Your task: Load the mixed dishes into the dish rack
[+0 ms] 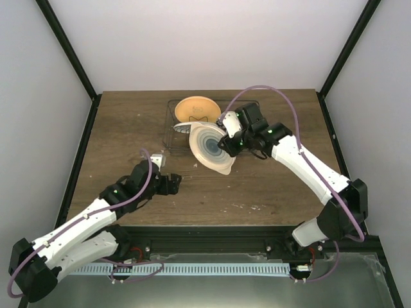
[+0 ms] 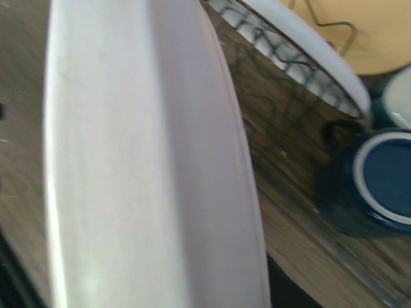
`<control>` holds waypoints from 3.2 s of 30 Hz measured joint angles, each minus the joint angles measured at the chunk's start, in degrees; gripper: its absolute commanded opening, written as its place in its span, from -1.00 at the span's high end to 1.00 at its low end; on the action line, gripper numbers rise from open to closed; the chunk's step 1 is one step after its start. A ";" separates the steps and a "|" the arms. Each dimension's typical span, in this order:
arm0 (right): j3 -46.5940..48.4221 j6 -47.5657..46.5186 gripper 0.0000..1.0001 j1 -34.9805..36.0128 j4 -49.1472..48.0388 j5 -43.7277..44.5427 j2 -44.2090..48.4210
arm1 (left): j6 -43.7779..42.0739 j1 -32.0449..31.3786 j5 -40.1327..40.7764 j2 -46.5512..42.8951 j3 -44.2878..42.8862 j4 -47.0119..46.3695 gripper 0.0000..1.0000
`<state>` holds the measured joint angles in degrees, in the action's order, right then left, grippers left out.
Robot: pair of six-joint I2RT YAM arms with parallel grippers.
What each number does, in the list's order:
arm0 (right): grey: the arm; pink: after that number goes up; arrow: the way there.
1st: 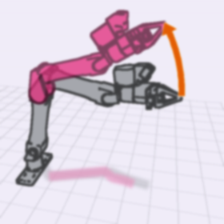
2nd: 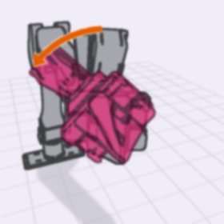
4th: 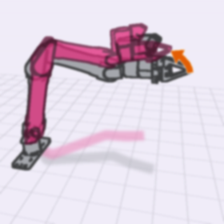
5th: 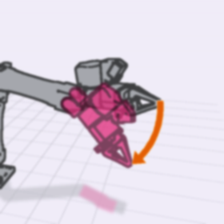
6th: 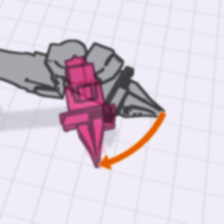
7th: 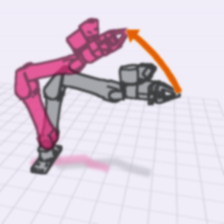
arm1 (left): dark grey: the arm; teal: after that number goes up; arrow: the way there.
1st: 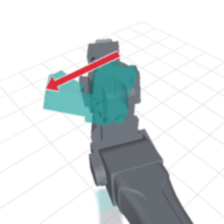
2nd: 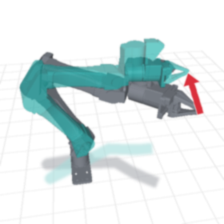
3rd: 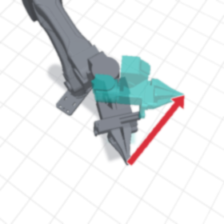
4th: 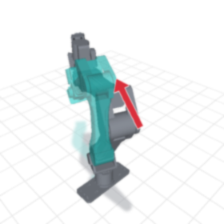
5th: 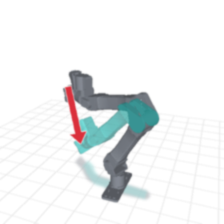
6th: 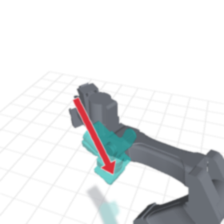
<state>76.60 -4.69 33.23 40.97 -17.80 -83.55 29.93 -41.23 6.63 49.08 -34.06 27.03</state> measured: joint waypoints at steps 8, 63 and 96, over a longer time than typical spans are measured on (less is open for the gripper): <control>1.70 -7.96 0.99 6.40 3.85 17.62 -0.39 | -0.02 0.00 0.02 -0.22 1.40 0.20 -0.94; -10.88 -53.66 0.99 20.37 -33.90 47.54 -7.93 | 0.00 0.57 1.07 -4.76 6.23 -0.81 -0.96; 5.64 -45.42 0.88 14.58 -18.51 35.74 -19.15 | -1.18 2.05 0.20 -1.44 6.23 -2.99 -0.96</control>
<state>82.24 -50.11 47.81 22.46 17.93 -102.69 28.75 -39.18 6.83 47.64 -27.83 24.03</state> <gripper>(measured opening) 0.217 0.980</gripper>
